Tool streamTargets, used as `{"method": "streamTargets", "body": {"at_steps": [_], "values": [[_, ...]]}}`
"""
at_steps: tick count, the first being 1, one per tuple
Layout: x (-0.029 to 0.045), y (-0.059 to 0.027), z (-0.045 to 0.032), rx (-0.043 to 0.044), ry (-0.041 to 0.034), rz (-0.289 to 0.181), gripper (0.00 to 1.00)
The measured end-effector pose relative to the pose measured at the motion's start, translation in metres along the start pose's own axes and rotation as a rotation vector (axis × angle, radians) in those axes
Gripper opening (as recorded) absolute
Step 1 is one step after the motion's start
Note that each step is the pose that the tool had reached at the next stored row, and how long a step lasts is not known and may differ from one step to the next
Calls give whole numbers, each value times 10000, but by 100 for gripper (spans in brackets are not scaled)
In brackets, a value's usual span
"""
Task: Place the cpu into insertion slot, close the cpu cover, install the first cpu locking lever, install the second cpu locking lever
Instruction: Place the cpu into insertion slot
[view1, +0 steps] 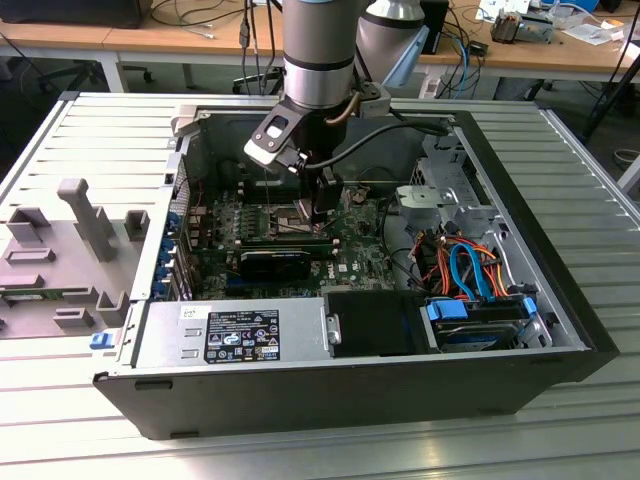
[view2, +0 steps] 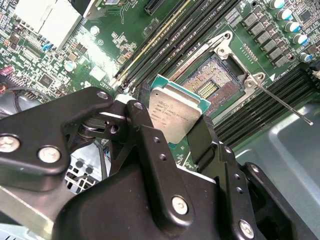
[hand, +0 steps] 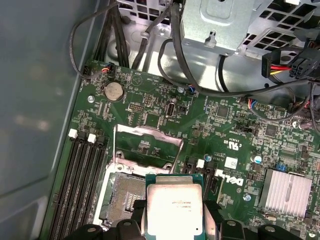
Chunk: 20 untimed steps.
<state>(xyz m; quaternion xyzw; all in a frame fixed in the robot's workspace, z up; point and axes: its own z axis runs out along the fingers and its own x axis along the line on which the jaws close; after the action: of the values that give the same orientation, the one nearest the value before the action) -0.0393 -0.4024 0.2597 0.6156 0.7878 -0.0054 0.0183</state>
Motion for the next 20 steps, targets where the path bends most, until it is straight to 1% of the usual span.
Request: {"method": "streamTargets", "body": {"at_steps": [20], "values": [[0,0,0,9,-3,247,54]]}}
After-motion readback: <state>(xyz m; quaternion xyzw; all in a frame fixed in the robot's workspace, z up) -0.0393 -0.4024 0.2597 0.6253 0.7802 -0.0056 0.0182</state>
